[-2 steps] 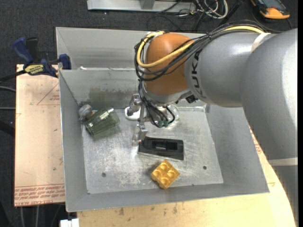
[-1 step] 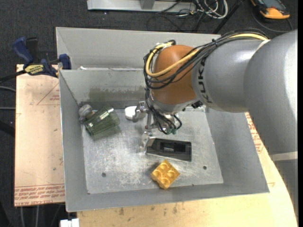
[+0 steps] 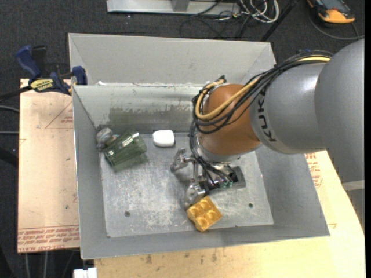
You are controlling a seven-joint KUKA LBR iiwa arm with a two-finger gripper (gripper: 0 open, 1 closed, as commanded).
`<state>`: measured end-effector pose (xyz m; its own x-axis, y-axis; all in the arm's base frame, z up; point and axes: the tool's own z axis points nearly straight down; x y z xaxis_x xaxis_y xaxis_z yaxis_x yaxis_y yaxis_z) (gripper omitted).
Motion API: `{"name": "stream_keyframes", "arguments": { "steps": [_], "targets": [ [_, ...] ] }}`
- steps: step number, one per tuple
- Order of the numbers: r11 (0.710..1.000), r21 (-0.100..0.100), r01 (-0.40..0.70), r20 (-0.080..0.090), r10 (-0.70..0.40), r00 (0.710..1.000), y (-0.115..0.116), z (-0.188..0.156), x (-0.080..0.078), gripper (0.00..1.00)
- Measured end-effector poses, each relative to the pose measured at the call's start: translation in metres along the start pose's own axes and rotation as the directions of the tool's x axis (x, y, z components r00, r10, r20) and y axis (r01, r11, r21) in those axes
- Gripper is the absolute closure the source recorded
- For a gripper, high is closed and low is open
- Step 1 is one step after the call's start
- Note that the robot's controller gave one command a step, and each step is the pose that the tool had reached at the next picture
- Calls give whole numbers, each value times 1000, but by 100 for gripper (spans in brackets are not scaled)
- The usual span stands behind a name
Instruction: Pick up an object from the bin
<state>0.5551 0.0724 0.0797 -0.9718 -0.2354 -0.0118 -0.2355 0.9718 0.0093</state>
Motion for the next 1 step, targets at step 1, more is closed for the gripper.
{"name": "stream_keyframes", "arguments": {
  "steps": [1],
  "targets": [
    [1000, -1, -10, -5, 10, 1000, -4, 3, -4, 0]
  ]
}}
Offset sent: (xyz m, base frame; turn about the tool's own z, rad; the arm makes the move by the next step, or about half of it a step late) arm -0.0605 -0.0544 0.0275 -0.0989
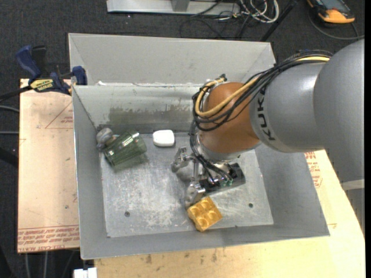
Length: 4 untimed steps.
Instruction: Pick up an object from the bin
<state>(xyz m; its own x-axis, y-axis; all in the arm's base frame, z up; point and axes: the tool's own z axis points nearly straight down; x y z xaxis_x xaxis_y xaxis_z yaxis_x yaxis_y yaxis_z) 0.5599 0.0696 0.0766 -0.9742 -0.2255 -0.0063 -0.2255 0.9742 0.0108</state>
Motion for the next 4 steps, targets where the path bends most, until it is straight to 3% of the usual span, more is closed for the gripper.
{"name": "stream_keyframes", "arguments": {
  "steps": [1, 2, 3, 4],
  "targets": [
    [997, 9, 76, 16, -76, 997, -22, -20, 43, 0],
    [995, 8, 103, -11, -103, 995, -40, -31, 61, 0],
    [991, 12, 135, -2, -135, 991, -92, -14, 28, 0],
    [994, 9, 112, -3, -112, 994, -93, -3, 37, 100]
  ]
}}
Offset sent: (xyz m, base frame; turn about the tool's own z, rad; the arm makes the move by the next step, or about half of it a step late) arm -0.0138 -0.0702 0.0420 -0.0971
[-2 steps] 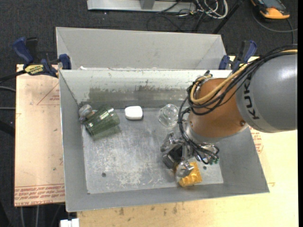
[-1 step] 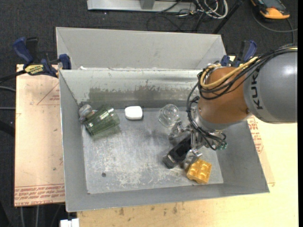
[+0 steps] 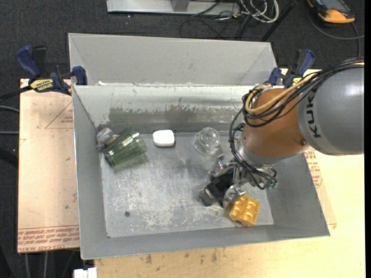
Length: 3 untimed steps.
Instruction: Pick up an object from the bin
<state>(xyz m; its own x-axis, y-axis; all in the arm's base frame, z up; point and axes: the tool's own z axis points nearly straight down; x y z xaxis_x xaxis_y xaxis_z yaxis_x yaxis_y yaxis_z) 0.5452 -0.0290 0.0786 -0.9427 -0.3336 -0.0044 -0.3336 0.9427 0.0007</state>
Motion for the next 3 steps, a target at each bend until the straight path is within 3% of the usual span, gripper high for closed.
{"name": "stream_keyframes", "arguments": {
  "steps": [2, 3],
  "targets": [
    [1000, 0, 1, 0, -1, 1000, 0, -1, 0, 100],
    [998, 1, 58, 0, -58, 998, 29, -32, 15, 100]
  ]
}}
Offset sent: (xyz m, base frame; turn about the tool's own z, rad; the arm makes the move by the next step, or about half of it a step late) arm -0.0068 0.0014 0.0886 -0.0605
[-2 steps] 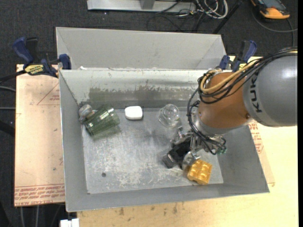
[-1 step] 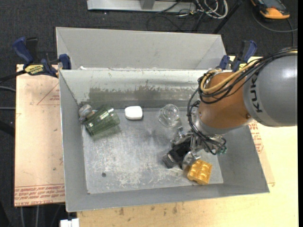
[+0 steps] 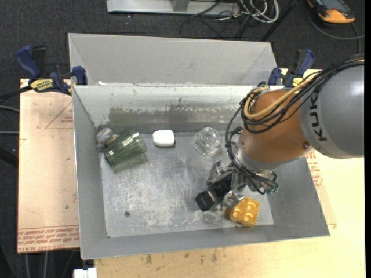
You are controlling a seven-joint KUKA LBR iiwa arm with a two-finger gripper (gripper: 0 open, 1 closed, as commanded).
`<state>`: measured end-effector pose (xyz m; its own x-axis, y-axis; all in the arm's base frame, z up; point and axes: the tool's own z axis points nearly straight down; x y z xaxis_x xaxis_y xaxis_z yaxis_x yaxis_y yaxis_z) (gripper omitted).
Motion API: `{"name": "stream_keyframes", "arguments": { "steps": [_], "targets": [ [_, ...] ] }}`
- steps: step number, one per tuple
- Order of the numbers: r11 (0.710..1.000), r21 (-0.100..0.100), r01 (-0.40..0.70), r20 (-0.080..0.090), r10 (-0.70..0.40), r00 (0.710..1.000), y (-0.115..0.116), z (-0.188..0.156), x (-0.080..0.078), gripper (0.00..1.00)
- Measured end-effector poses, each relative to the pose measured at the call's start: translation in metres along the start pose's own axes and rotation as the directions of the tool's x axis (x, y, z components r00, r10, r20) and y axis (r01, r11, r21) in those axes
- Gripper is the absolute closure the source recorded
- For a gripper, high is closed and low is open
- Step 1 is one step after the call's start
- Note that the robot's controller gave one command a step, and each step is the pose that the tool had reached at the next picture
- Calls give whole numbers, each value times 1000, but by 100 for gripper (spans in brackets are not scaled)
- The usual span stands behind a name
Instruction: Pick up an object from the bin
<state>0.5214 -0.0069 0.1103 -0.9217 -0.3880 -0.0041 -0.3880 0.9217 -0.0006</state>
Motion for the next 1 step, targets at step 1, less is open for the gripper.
{"name": "stream_keyframes", "arguments": {
  "steps": [1],
  "targets": [
    [1000, -3, 14, -6, -14, 1000, 23, -119, -9, 100]
  ]
}}
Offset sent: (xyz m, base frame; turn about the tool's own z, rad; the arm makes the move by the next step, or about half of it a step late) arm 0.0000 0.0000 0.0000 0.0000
